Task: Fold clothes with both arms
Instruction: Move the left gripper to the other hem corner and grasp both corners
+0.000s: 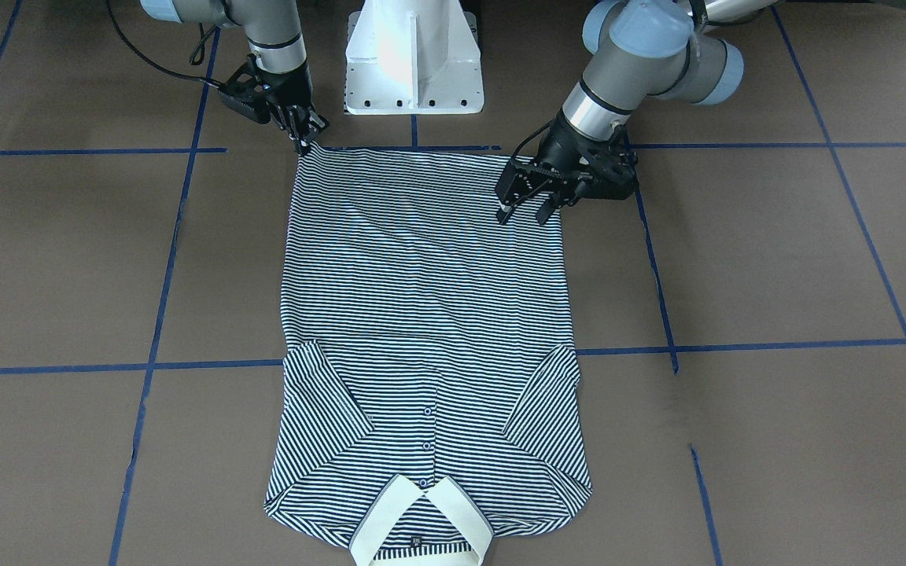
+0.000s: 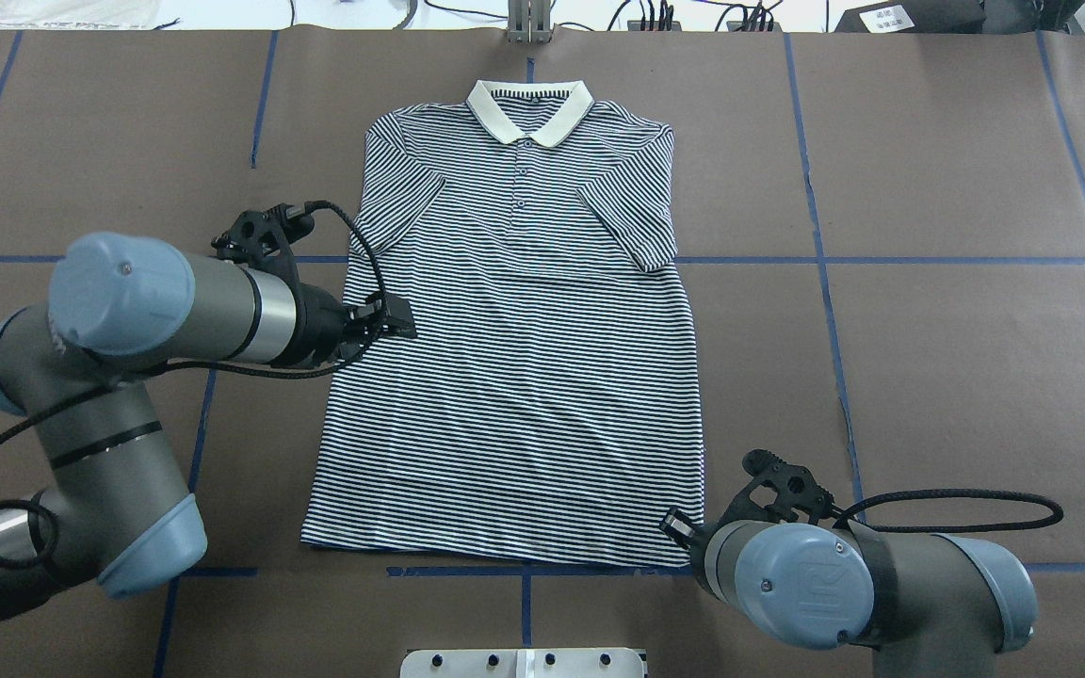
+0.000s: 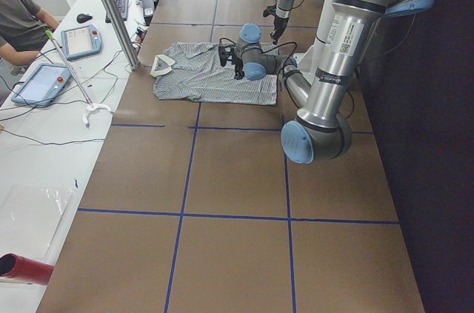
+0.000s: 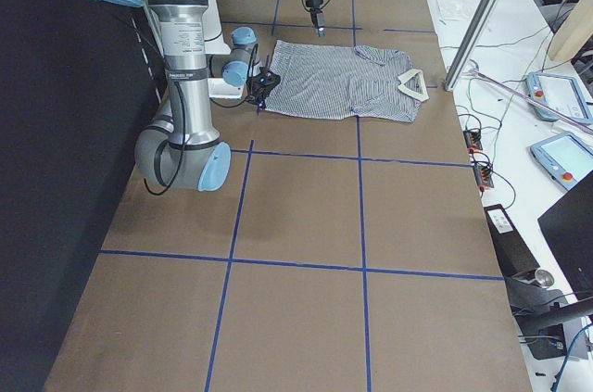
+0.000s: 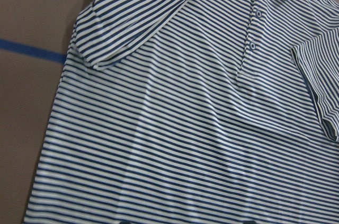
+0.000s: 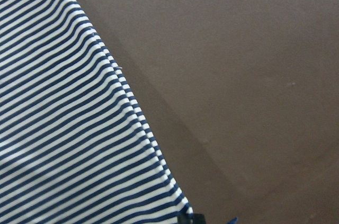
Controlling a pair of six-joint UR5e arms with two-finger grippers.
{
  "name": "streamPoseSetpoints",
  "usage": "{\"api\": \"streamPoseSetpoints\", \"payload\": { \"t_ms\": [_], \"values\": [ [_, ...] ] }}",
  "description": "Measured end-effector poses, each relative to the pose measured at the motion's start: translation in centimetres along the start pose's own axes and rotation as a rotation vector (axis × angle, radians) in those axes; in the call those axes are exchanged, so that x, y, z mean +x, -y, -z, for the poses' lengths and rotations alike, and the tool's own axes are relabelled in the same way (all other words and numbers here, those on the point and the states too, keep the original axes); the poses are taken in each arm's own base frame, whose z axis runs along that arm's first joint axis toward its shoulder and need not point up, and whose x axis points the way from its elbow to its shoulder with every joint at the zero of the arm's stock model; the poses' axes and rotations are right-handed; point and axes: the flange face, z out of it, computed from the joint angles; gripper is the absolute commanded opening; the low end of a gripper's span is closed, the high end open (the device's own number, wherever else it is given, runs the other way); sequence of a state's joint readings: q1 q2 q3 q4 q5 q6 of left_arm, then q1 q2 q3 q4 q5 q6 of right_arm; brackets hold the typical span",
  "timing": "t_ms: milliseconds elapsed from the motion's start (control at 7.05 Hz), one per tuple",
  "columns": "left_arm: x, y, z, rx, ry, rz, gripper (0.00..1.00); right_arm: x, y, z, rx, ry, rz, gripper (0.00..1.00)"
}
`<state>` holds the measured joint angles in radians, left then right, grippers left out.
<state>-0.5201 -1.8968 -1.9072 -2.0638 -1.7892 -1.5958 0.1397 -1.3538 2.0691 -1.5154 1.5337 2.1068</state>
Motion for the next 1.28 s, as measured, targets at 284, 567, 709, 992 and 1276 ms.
{"api": "streamPoseSetpoints", "payload": {
  "t_ms": [284, 567, 709, 992, 1276],
  "values": [
    [-4.6, -6.7, -0.1, -0.019, 0.092, 0.05, 0.74, 0.1, 0.1, 0.5, -0.003, 0.006, 0.0, 0.0],
    [-8.8, -11.4, -1.7, -0.025, 0.18, 0.041, 0.71, 0.2, 0.2, 0.5, -0.003, 0.006, -0.001, 0.0],
    [-10.2, -12.3, -2.0, -0.029, 0.209, 0.034, 0.7, 0.2, 0.2, 0.5, -0.003, 0.006, -0.001, 0.0],
    [-11.5, -13.1, -2.4, -0.038, 0.236, 0.027, 0.63, 0.2, 0.2, 0.5, -0.003, 0.006, -0.001, 0.0],
    [-11.8, -13.5, -2.7, -0.043, 0.243, 0.024, 0.27, 0.2, 0.2, 0.5, -0.002, 0.005, 0.0, 0.0]
  ]
}}
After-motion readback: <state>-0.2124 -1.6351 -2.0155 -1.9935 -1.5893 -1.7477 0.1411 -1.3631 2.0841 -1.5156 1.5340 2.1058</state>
